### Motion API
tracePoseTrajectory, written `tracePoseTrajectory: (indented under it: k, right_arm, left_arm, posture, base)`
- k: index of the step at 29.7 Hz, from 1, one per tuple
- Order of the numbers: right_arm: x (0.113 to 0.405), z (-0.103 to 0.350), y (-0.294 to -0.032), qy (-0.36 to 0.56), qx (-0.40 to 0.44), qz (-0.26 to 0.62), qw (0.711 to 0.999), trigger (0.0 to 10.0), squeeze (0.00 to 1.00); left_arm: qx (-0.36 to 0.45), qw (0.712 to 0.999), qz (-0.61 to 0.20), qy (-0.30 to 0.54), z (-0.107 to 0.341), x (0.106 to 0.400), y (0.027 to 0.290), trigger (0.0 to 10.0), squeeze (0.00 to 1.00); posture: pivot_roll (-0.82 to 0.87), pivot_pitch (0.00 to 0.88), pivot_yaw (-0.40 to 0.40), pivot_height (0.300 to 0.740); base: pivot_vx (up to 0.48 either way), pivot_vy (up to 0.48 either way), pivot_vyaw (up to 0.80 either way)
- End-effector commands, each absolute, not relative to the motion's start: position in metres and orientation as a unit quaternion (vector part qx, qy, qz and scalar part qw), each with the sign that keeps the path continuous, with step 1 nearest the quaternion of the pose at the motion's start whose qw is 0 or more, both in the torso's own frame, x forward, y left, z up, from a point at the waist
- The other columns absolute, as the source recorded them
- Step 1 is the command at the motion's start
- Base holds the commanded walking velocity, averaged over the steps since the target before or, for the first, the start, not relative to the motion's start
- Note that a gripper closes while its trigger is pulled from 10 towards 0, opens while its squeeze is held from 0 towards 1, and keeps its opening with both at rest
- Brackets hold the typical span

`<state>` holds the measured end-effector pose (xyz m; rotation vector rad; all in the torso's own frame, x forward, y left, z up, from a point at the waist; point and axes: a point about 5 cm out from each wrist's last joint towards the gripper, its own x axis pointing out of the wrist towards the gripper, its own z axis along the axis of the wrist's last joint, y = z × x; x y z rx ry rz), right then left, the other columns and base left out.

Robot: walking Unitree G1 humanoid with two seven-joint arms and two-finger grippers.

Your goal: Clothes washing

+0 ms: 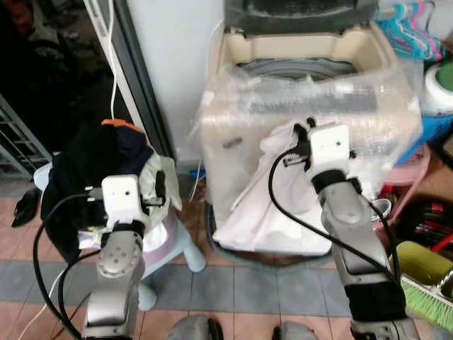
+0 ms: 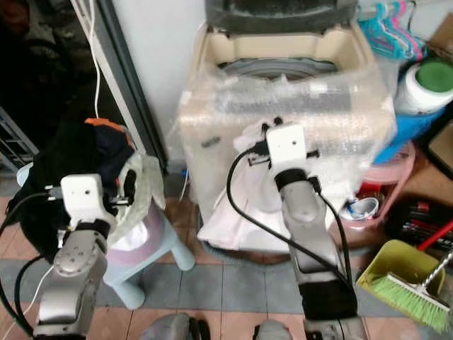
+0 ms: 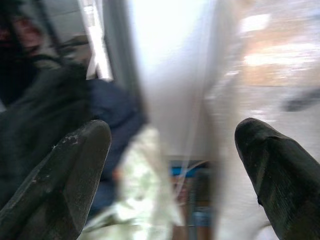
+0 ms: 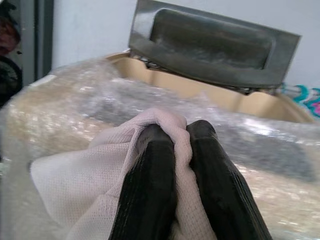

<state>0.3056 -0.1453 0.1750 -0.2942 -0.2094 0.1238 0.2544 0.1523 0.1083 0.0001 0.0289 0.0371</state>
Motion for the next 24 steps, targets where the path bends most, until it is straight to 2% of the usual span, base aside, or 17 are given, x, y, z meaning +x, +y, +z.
tracePoseTrajectory:
  k: [1, 7, 12, 16, 24]
  right_arm:
    - [0.313, 0.203, -0.136, -0.167, -0.157, 0.09, 0.969, 10.0, 0.0]
    - [0.336, 0.243, -0.138, -0.219, -0.182, 0.125, 0.951, 10.0, 0.0]
    - [0.343, 0.255, -0.14, -0.227, -0.16, 0.138, 0.951, 10.0, 0.0]
    - [0.342, 0.26, -0.131, -0.243, -0.161, 0.171, 0.941, 10.0, 0.0]
    - [0.339, 0.274, -0.107, -0.275, -0.161, 0.254, 0.913, 10.0, 0.0]
  left_arm:
    - [0.004, 1.0, 0.019, 0.001, 0.114, 0.255, 0.155, 10.0, 0.0]
    - [0.001, 1.0, 0.011, -0.004, 0.115, 0.258, 0.152, 10.0, 0.0]
    - [-0.001, 1.0, 0.016, -0.003, 0.114, 0.258, 0.152, 10.0, 0.0]
    - [-0.002, 1.0, 0.017, -0.003, 0.114, 0.257, 0.151, 10.0, 0.0]
    - [-0.004, 1.0, 0.009, -0.004, 0.115, 0.26, 0.147, 10.0, 0.0]
  posture:
    - [-0.05, 0.05, 0.095, 0.74]
    - [-0.06, 0.044, 0.092, 0.74]
    - [-0.06, 0.04, 0.086, 0.74]
    - [-0.05, 0.041, 0.087, 0.74]
    - [-0.06, 0.039, 0.09, 0.74]
  base:
    - [0.0, 0.0, 0.0]
    - [0.326, 0.0, 0.0]
    - [0.426, 0.0, 0.0]
    - [0.424, 0.0, 0.0]
    - [0.426, 0.0, 0.57]
